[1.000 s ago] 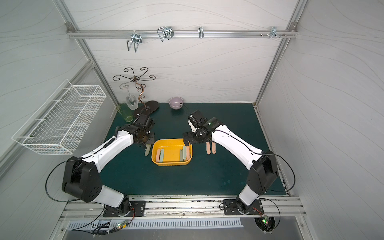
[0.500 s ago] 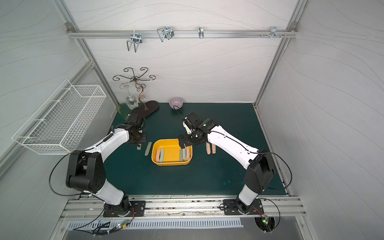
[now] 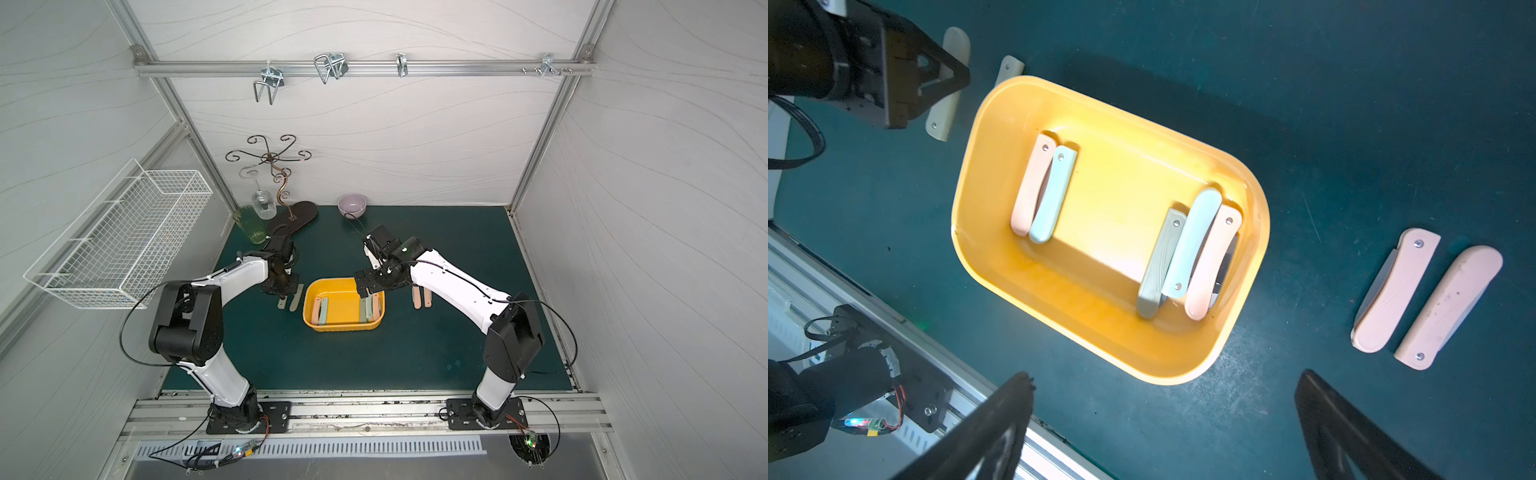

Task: Take the fruit knife out of the storage box
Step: Place the fruit knife at the center of the board.

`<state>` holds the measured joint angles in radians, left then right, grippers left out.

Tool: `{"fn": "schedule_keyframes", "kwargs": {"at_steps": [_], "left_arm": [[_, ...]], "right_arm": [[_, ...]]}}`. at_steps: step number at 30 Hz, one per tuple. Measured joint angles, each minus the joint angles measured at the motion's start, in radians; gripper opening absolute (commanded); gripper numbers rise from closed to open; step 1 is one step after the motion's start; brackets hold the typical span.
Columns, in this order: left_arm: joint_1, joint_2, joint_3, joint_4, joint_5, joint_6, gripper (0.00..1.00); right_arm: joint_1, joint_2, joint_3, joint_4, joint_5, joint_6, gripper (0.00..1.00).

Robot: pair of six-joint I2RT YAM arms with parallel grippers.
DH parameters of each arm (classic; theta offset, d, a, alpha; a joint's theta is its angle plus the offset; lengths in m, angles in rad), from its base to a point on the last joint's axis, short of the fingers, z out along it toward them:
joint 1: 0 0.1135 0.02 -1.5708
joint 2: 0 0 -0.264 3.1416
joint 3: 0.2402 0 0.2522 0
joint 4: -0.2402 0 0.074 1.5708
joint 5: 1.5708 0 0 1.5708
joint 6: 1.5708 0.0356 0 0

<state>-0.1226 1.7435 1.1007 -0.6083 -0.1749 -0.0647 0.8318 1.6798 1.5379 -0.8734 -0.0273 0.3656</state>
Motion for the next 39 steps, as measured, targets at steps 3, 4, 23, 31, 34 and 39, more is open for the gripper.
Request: {"fn": "schedule_keyframes", "kwargs": {"at_steps": [3, 4, 23, 31, 34, 39], "left_arm": [[0.001, 0.016, 0.0, 0.008, 0.004, 0.004, 0.0], [0.001, 0.021, 0.0, 0.01, 0.005, 0.005, 0.0], [0.003, 0.065, 0.0, 0.025, 0.003, 0.013, 0.17], [0.003, 0.065, 0.0, 0.027, -0.005, 0.013, 0.28], [0.003, 0.064, 0.0, 0.031, -0.005, 0.011, 0.33], [0.003, 0.05, 0.0, 0.033, -0.005, 0.01, 0.35]], "right_arm": [[0.002, 0.0, 0.002, 0.0, 0.0, 0.0, 0.99], [0.002, 0.001, 0.002, 0.0, 0.0, 0.0, 0.99], [0.012, 0.007, 0.004, 0.0, 0.001, 0.002, 0.99], [0.015, 0.012, 0.02, -0.001, 0.001, 0.002, 0.99], [0.018, 0.018, 0.021, -0.001, 0.001, 0.002, 0.99], [0.024, 0.029, 0.027, -0.002, 0.002, 0.002, 0.99]]}}
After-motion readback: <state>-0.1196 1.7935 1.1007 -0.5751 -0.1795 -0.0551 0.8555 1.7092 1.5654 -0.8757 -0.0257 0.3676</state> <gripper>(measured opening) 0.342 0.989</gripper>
